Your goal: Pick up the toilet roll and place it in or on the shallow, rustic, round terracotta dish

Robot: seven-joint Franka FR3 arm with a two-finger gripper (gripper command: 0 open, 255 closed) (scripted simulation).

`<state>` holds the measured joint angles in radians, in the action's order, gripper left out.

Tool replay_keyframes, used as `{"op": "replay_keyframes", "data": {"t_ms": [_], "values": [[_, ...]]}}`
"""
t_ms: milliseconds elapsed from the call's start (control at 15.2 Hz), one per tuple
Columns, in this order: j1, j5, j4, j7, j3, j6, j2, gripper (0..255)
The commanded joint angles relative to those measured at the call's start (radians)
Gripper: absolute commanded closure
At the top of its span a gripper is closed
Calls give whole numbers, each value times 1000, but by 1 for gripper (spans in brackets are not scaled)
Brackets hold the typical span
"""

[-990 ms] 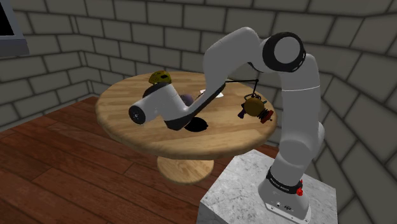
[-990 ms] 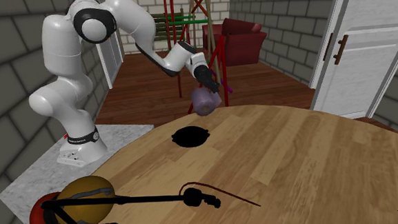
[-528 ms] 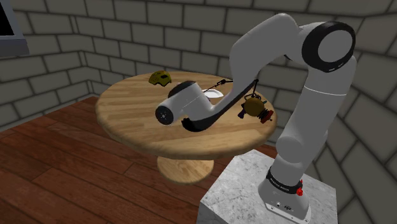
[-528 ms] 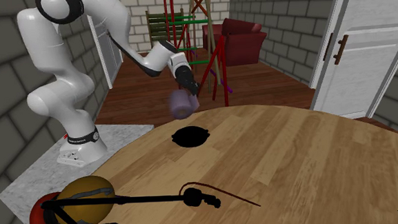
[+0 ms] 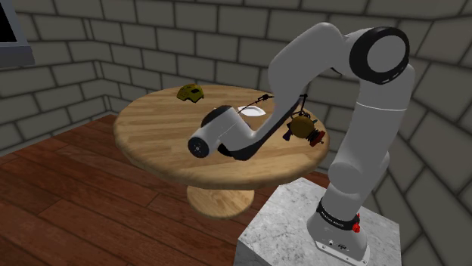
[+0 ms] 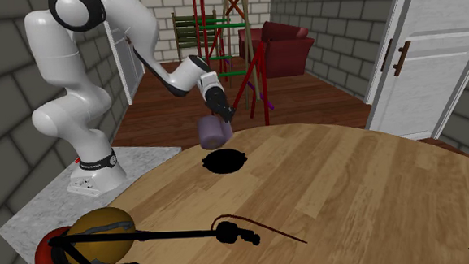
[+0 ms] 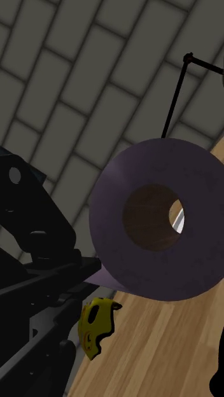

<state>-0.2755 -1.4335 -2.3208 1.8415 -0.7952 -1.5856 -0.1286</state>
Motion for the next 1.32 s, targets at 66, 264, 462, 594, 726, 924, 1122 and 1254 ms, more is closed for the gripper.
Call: {"op": "replay_keyframes", "data": {"t_ms": [66, 264, 462, 594, 726, 924, 1122, 1254], "values": [[8, -20, -1, 35, 4, 19, -43, 255], [18, -40, 1, 69, 11, 39, -89, 255], [28, -61, 4, 102, 20, 58, -134, 255], [39, -79, 9, 131, 30, 74, -176, 255], [39, -79, 9, 131, 30, 74, -176, 255], [39, -79, 9, 131, 30, 74, -176, 255], [39, -79, 9, 131, 30, 74, -176, 255], [39, -79, 9, 131, 30, 74, -176, 0]]}}
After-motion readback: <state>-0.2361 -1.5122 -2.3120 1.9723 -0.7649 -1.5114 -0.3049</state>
